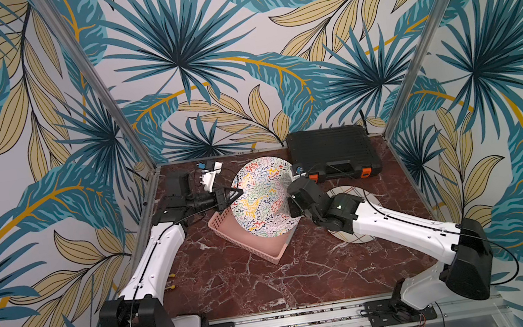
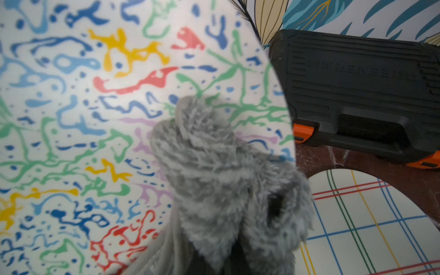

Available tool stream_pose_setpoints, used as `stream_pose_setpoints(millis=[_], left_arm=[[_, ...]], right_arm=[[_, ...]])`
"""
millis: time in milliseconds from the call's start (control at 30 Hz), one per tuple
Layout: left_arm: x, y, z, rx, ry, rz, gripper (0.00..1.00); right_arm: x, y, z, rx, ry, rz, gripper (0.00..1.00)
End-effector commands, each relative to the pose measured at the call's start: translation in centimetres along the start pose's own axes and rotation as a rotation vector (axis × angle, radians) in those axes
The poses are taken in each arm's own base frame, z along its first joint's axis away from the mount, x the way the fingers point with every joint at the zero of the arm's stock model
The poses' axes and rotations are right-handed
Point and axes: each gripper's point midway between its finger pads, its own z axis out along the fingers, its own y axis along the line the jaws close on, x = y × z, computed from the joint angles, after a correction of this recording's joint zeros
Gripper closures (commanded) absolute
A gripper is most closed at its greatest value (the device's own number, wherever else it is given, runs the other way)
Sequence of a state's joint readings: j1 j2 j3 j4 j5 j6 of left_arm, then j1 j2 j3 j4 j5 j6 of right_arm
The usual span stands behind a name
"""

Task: Wipe the wet plate dry
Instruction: Wipe the plate with towel.

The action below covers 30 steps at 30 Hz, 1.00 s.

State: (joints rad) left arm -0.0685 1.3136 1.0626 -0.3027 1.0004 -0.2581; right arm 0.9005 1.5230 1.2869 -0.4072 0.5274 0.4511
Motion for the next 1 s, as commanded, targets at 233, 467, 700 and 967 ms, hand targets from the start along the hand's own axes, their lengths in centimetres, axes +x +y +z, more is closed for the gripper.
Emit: stream_pose_setpoints(millis=[233,467,700,967], left_arm=[[-1.5,-3.2,-0.8,0.086,-0.031,0.102,1.0],[-1.3,-2.9,-0.8,0.075,-0.031,0.101,1.0],[-1.7,-3.4,-0.8,0.096,-0.032,0.097,1.0],[-1.7,-4.3,-1.3,0.109,-0.035,0.119,1.0]], right_arm=[[0.2,16.8,-0.7,-0.3,0.007,-0.195,1.0],[2.8,13.4,0.6,-0.195,0.034,-0.184,1.0],[6.9,4.3,0.6,-0.045,0.083,-0.086,1.0],[6.7,-7.5,0.6,0.12,0.095,0.134,1.0]])
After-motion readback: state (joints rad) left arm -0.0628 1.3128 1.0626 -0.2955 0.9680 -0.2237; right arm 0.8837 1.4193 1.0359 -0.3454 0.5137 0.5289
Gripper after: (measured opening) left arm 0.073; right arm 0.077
